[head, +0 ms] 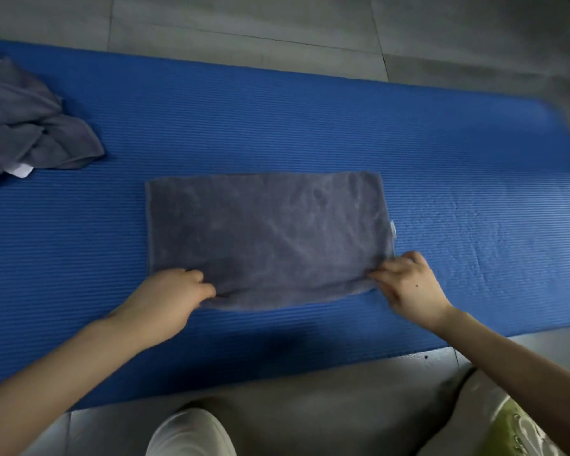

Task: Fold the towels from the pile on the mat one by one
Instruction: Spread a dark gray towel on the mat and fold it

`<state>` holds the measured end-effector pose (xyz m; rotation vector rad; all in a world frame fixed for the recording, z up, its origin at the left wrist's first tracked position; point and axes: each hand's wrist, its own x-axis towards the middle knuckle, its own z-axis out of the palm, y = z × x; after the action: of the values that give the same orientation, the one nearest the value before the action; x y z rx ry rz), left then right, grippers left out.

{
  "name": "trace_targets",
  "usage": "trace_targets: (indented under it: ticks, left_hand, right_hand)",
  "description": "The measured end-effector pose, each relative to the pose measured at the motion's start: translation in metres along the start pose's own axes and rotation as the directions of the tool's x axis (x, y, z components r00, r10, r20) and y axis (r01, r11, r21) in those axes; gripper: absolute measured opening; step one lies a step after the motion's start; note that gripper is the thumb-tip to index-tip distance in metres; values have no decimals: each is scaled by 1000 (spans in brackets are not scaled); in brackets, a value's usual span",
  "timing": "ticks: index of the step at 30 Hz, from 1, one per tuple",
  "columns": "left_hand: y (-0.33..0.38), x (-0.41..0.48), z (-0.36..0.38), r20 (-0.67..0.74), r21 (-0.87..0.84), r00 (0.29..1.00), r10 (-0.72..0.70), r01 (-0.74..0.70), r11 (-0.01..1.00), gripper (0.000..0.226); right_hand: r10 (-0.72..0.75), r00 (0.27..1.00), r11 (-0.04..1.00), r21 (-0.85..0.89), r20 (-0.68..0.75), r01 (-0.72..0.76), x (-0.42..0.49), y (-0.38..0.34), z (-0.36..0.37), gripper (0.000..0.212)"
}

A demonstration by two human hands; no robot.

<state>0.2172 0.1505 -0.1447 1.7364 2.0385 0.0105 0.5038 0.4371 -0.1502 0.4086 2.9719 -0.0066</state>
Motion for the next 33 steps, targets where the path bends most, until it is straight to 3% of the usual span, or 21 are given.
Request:
trace_targets:
  ticks: [3,5,7,12,16,21,26,28,30,32,33]
  left_hand:
    - [-17,-7,-26,308,-158,951,-10,61,986,23]
    - [-28,-5,-39,412,-233,911,-4,109,966,21]
    - [-41,1,-49,405,-269,911,-73,195,943,21]
    - [-65,29,-63,51,-440,971,-233,232,868,25]
    - [-78,54,-70,-80,-503,942,-327,245,829,25]
    - [-86,83,-58,-100,-305,901,-422,376,875,23]
    - [-79,82,-38,-214,-116,853,-476,461,880,26]
    - [-72,78,-31,-292,-29,826,-483,497,867,27]
    - [-67,75,-24,-349,13,802,-485,522,853,26]
    - [-68,72,-18,-386,25,783,-489,538,843,26]
    - [-70,71,-16,-408,19,774,-484,537,844,27]
  right_hand:
    - [-107,910,994,46,400,97,-3,-18,-19,11]
    - [-37,806,984,162,590,-74,9,-15,-35,11]
    - [2,781,931,285,624,-230,24,-4,-46,14]
    - [193,863,601,639,468,-481,59,23,-65,17]
    - [317,857,498,697,407,-516,82,34,-60,14]
    - [412,835,575,607,365,-549,96,43,-33,20]
    - [576,796,528,659,186,-536,96,34,-9,14]
    - [636,772,646,536,17,-544,91,27,-5,14]
    - [626,737,772,337,-253,-540,82,20,-6,27]
    - [512,701,853,201,-497,-481,71,3,-12,24]
    - [416,724,901,140,-551,-411,65,-10,-13,22]
